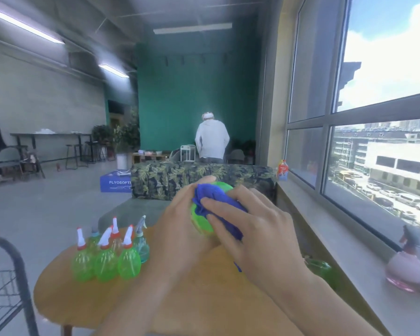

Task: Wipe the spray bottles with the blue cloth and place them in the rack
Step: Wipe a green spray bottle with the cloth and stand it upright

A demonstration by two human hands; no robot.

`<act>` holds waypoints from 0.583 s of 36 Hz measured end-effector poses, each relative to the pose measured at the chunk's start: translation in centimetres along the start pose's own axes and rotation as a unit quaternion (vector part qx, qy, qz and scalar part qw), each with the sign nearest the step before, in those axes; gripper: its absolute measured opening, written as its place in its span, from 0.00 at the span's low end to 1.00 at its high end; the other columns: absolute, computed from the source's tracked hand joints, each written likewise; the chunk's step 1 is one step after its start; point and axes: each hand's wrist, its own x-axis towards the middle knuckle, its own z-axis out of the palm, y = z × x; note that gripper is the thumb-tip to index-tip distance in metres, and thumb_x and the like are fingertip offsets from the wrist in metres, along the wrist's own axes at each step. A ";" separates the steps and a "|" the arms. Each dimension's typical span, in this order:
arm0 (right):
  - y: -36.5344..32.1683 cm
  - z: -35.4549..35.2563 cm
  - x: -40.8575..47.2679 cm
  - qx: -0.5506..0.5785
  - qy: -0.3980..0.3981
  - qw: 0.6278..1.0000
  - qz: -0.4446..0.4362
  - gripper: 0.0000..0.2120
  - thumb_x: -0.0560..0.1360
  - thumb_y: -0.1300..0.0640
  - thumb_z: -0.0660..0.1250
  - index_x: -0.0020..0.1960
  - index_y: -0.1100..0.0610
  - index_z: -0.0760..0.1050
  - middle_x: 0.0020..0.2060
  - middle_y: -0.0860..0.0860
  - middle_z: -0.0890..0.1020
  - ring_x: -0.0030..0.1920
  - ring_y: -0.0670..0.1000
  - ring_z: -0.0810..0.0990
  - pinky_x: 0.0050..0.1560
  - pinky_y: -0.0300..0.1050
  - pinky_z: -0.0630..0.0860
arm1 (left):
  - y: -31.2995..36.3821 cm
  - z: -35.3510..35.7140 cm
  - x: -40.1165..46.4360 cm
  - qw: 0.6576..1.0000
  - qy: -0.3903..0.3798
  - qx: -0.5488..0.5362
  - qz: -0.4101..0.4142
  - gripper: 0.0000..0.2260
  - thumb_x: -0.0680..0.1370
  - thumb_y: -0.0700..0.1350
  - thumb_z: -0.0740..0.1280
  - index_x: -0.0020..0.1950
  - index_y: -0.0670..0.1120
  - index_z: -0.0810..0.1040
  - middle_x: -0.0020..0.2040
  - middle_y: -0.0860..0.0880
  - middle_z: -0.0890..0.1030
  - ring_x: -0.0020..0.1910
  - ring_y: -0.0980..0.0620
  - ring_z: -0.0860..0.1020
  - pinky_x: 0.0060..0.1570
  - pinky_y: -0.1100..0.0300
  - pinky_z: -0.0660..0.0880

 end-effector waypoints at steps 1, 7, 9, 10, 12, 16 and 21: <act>-0.2 -0.2 0.0 0.002 -0.007 1.000 -0.009 0.10 0.82 0.48 0.67 0.59 0.43 0.84 0.46 0.44 0.78 0.42 0.49 0.75 0.27 0.48 0.75 | 0.1 -0.2 0.2 1.000 0.003 0.000 0.001 0.34 0.63 0.59 0.70 0.70 0.74 0.72 0.66 0.68 0.79 0.60 0.70 0.79 0.55 0.72 0.75; -0.2 -1.7 -0.9 -0.003 -0.044 0.999 -0.031 0.10 0.81 0.47 0.67 0.59 0.41 0.84 0.46 0.44 0.77 0.42 0.49 0.76 0.27 0.49 0.75 | -0.1 -1.7 0.7 1.000 0.010 0.025 0.011 0.39 0.63 0.54 0.75 0.75 0.68 0.73 0.68 0.62 0.80 0.61 0.59 0.81 0.60 0.59 0.80; 0.3 -2.3 -1.1 -0.014 -0.047 0.999 -0.020 0.10 0.81 0.47 0.68 0.59 0.41 0.84 0.46 0.43 0.78 0.43 0.48 0.76 0.27 0.48 0.75 | -0.1 -2.0 0.8 1.000 0.011 0.027 -0.001 0.41 0.63 0.56 0.80 0.75 0.70 0.72 0.69 0.63 0.79 0.55 0.52 0.82 0.55 0.53 0.82; 0.7 -2.5 -1.1 -0.024 -0.044 0.999 -0.012 0.10 0.80 0.47 0.68 0.59 0.41 0.84 0.45 0.42 0.78 0.43 0.47 0.76 0.27 0.48 0.75 | -0.1 -2.0 0.8 0.999 0.011 0.030 -0.002 0.42 0.64 0.55 0.83 0.75 0.70 0.72 0.68 0.64 0.78 0.54 0.53 0.82 0.54 0.52 0.82; 1.3 -2.8 -0.8 -0.049 -0.030 0.998 0.012 0.10 0.80 0.47 0.69 0.58 0.41 0.85 0.45 0.42 0.77 0.43 0.47 0.76 0.28 0.47 0.75 | 0.1 -2.0 0.7 0.999 0.015 0.039 0.002 0.42 0.65 0.55 0.86 0.75 0.70 0.72 0.67 0.65 0.78 0.55 0.57 0.81 0.53 0.51 0.82; 1.5 -2.8 0.6 -0.064 0.009 0.997 0.045 0.10 0.79 0.48 0.69 0.58 0.43 0.86 0.45 0.43 0.78 0.42 0.48 0.77 0.29 0.44 0.73 | 0.8 -1.6 0.6 0.999 0.010 0.048 0.005 0.42 0.64 0.62 0.83 0.75 0.71 0.71 0.67 0.67 0.76 0.55 0.57 0.81 0.51 0.47 0.83; 0.3 -2.1 1.8 -0.035 0.016 0.999 0.013 0.09 0.79 0.49 0.70 0.58 0.43 0.85 0.44 0.44 0.78 0.42 0.48 0.75 0.28 0.46 0.74 | 1.5 -1.3 1.2 1.000 0.009 0.022 0.005 0.40 0.63 0.59 0.80 0.74 0.71 0.72 0.67 0.65 0.78 0.45 0.58 0.78 0.50 0.49 0.83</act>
